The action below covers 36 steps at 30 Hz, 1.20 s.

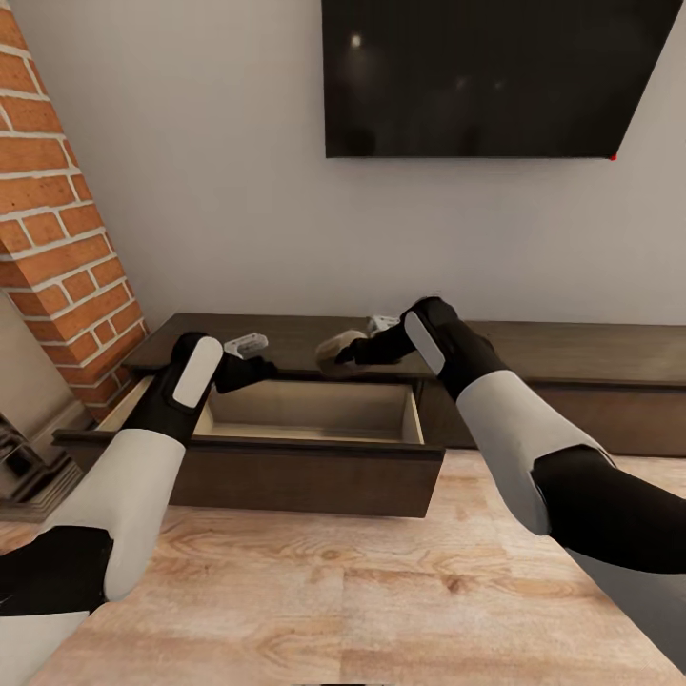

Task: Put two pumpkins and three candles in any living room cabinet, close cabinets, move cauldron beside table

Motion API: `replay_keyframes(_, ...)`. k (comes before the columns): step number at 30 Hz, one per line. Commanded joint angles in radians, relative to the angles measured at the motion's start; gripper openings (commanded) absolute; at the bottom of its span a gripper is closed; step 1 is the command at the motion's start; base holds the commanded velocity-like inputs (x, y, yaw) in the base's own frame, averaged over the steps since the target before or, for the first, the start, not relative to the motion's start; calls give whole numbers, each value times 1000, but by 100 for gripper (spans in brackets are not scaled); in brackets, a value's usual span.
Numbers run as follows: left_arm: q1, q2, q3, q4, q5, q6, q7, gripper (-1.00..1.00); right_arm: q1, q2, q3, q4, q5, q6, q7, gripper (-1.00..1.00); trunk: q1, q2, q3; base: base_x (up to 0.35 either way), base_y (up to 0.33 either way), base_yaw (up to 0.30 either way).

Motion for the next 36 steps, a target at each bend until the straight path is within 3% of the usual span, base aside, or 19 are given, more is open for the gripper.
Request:
replay_keyframes(1,-1,0,-1,-3,9,2,9,100,-1,0,2,5,1,3,5,-100,0,0,-1,0,0,0)
replay_keyframes(8,-1,1,-6,-49,9,3,6,100,4,1,2,45,2,3,2,-100,0,0,-2,0,0,0)
replay_keyframes(15,-1,1,-6,-71,9,6,5,100,5,1,1,177,2,3,0,-100,0,0,-11,1,11,0)
replay_keyframes(19,-1,1,-54,-71,11,9,4,100,5,1,2,216,3,3,-3,-100,0,0,-17,50,215,0)
replay_keyframes(20,-1,0,-83,-72,12,9,3,100,5,1,2,227,3,3,-4,-100,0,0,-19,73,291,0)
replay_keyframes(23,-1,-1,-106,-72,13,9,3,100,5,1,2,244,3,3,-4,-100,0,0,-23,78,307,0)
replay_keyframes(31,-1,-8,-119,-72,13,11,-63,100,6,1,2,254,2,3,-4,-100,0,0,-26,21,83,-1)
replay_keyframes(36,-1,-8,-121,-71,12,11,-73,100,6,1,3,255,2,3,-4,-100,0,0,-31,14,33,-118)
